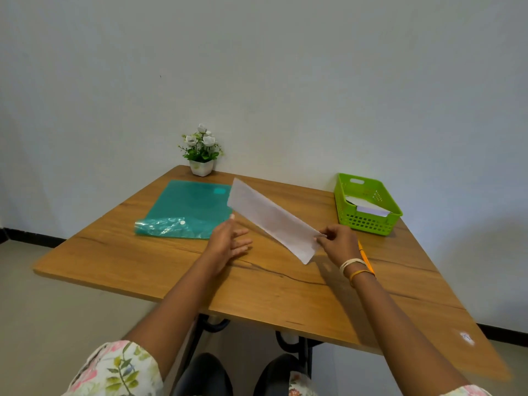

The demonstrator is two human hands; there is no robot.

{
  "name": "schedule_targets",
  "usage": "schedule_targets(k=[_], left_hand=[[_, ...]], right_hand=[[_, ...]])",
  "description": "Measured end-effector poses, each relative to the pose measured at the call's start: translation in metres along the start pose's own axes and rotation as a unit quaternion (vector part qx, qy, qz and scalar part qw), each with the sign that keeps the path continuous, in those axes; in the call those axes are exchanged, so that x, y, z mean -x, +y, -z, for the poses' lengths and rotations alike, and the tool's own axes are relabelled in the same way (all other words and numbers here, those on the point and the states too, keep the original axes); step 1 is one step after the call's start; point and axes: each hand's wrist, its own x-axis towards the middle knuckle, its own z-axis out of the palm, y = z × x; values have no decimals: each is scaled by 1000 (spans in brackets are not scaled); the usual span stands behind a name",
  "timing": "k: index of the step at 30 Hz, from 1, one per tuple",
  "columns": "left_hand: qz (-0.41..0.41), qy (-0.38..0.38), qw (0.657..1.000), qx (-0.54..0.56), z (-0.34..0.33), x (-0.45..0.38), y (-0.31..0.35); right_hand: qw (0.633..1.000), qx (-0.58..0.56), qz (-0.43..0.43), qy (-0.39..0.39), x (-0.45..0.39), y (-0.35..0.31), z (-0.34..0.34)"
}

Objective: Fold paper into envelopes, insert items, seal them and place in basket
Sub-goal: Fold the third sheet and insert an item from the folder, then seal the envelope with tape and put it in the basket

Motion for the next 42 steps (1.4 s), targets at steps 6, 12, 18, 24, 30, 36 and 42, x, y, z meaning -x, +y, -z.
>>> schedule_targets(k=[6,12,18,24,30,36,42], left_hand=[[102,-24,976,190,7,-9,26],[57,114,987,-99,1,-4,1],[-13,204,938,-280,0,-10,-7],[-41,203,920,-333,-1,-6,-14],[-65,189,900,-387,5,-10,-19],[-117,162,854,-480,3,-8,-25],[-232,192,816,-494,-13,-19,-16]], right_hand=[[986,25,150,67,7,18,20],[990,112,82,-3,21,43,22],[979,170,50,-98,27,58,20],[984,149,13,-93,31,59,15],[983,169,-39,-67,31,55,6],[963,254,-73,-61,25,42,2],[978,200,-50,-23,9,14,-24]])
